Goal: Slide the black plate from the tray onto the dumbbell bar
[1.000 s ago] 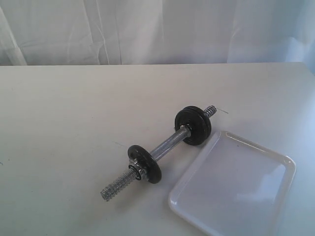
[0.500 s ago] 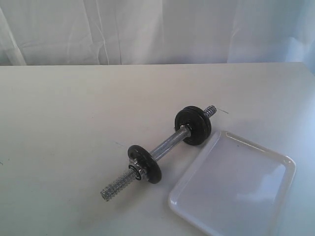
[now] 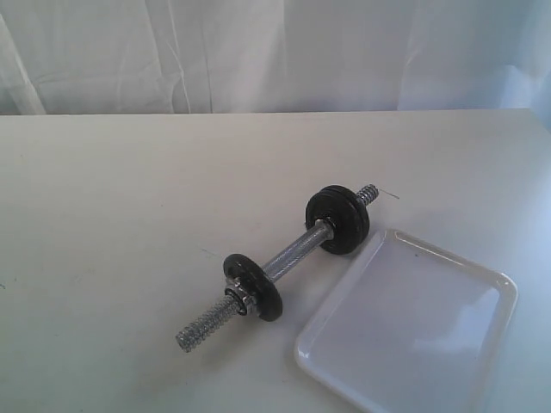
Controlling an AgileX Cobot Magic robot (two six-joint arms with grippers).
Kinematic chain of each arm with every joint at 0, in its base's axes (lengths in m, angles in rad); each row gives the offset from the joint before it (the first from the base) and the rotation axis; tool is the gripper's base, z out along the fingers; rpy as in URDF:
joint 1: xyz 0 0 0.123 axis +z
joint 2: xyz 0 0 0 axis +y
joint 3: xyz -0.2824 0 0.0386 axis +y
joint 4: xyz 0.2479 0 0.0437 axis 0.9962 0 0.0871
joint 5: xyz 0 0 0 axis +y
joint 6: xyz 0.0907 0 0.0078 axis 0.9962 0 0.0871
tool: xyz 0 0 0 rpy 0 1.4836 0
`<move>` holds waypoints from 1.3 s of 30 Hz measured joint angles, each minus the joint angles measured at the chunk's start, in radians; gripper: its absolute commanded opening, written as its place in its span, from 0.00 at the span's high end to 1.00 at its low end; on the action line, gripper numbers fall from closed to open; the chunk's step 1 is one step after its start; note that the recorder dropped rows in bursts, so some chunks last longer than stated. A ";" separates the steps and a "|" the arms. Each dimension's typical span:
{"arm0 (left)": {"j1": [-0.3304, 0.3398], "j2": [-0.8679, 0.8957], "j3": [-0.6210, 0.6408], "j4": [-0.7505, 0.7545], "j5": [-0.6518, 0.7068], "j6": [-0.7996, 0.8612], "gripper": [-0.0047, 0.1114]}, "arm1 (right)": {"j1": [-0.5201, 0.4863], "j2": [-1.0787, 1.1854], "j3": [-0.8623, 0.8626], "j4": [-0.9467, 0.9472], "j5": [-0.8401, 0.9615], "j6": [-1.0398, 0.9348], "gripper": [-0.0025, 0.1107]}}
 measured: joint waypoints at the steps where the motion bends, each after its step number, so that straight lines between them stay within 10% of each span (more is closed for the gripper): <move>1: 0.000 0.000 0.000 0.000 0.000 0.000 0.96 | 0.000 0.000 0.000 0.000 0.000 0.000 0.98; 12: 0.001 -0.002 0.059 0.002 -0.068 0.000 0.96 | 0.000 0.000 0.000 0.000 0.000 0.000 0.98; 34: 0.001 -0.003 0.828 0.004 -0.390 -0.005 0.96 | 0.000 0.000 0.000 0.000 0.000 0.000 0.98; 39: 0.001 -0.003 0.853 0.005 -0.661 -0.012 0.96 | 0.000 0.000 0.000 0.000 0.000 0.000 0.98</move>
